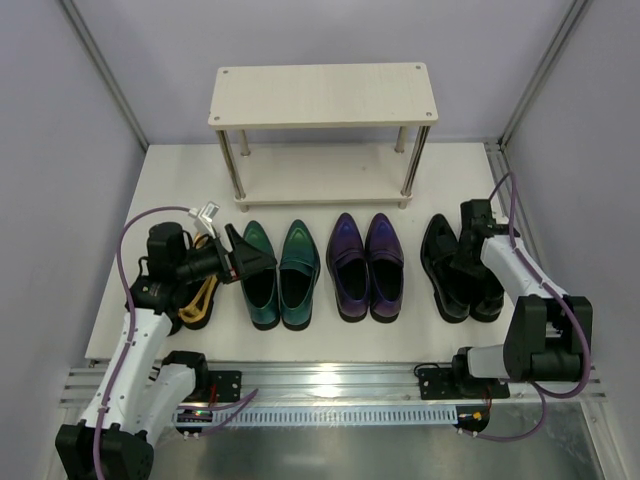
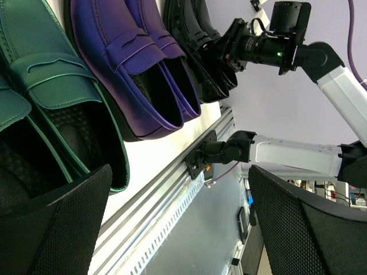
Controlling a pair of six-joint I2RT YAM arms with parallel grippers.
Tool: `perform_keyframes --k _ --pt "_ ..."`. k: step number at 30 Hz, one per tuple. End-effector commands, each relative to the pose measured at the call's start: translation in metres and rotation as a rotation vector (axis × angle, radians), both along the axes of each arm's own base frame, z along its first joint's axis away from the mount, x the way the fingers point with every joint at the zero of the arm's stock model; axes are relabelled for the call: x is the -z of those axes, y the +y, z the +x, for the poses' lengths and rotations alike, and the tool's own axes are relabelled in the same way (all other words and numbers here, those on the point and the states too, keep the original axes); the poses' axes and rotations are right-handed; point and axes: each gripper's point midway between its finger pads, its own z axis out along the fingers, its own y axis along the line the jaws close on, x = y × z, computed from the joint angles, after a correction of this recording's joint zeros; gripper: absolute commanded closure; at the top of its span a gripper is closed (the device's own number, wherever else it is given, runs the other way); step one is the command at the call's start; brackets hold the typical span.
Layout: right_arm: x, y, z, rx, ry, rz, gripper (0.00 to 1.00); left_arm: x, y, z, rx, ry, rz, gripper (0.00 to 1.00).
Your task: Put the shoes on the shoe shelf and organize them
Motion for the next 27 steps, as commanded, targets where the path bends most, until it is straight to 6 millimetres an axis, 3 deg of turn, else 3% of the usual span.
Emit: perform_keyframes --k 1,7,14,18,22,27 --pt "0.009 0.014 -0.007 -0.019 0.014 0.072 0.67 -0.004 0.000 -0.003 0.015 -0.026 0.008 0.00" --pt "-0.004 0.012 -0.014 -0.013 -0.002 0.058 0.94 -0.002 0.000 -0.003 0.015 -0.018 0.008 0.00" --pt "-0.028 0.012 -0.022 0.003 -0.071 0.065 0.96 -0.003 0.000 -0.002 0.008 -0.020 0.012 0.00" --pt "-0.067 0.007 -0.020 0.017 -0.172 0.036 0.96 -0.005 0.001 -0.001 0.004 -0.023 0.015 0.00" --pt "-0.132 -0.007 -0.011 0.039 -0.338 -0.039 0.96 -0.008 0.001 0.000 0.003 -0.032 0.014 0.00" --pt "-0.188 -0.012 0.000 0.007 -0.467 -0.084 0.96 -0.013 0.002 0.001 -0.008 -0.054 0.019 0.00"
